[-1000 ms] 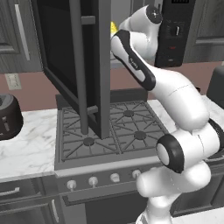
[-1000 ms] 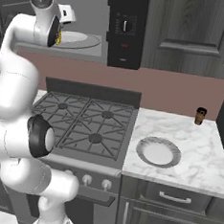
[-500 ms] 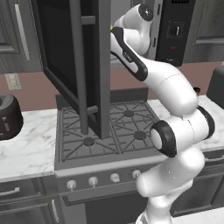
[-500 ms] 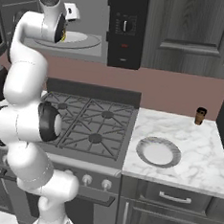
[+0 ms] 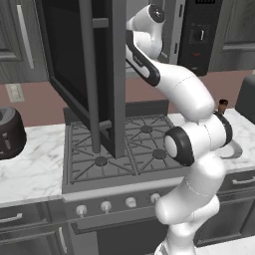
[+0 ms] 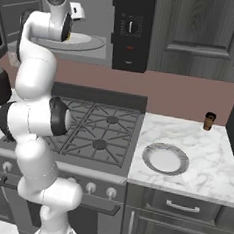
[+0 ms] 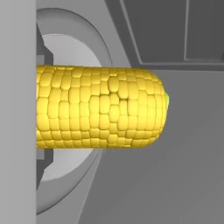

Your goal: Pick the corn from the counter and place it in the microwave. Then turn on the microwave.

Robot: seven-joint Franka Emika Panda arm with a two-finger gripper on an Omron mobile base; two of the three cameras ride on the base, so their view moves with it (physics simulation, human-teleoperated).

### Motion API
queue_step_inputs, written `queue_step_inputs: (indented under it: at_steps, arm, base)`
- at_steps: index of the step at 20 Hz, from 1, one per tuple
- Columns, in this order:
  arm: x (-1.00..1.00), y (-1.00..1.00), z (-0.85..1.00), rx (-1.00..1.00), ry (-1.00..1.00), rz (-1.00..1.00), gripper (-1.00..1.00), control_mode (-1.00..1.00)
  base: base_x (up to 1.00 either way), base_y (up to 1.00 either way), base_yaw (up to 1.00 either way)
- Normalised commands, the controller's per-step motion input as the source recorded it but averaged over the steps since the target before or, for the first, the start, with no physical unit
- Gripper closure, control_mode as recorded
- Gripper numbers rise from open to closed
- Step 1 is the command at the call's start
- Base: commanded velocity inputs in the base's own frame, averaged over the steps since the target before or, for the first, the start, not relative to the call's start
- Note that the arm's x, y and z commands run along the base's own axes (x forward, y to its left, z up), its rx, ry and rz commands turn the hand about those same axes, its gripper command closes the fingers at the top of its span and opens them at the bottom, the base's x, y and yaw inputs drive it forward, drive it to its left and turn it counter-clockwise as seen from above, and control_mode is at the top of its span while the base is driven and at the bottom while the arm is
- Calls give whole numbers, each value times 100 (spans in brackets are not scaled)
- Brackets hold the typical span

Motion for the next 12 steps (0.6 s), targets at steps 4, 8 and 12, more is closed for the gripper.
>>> queue_step_inputs:
  at_steps: [4, 8, 12]
  arm:
    - [26, 3, -4, 0, 0, 3, 100, -100]
    - [28, 5, -8, 0, 0, 4, 100, -100]
    - [19, 3, -12, 0, 0, 4, 100, -100]
  base:
    - [0, 0, 0]
    - [0, 0, 0]
    - [0, 0, 0]
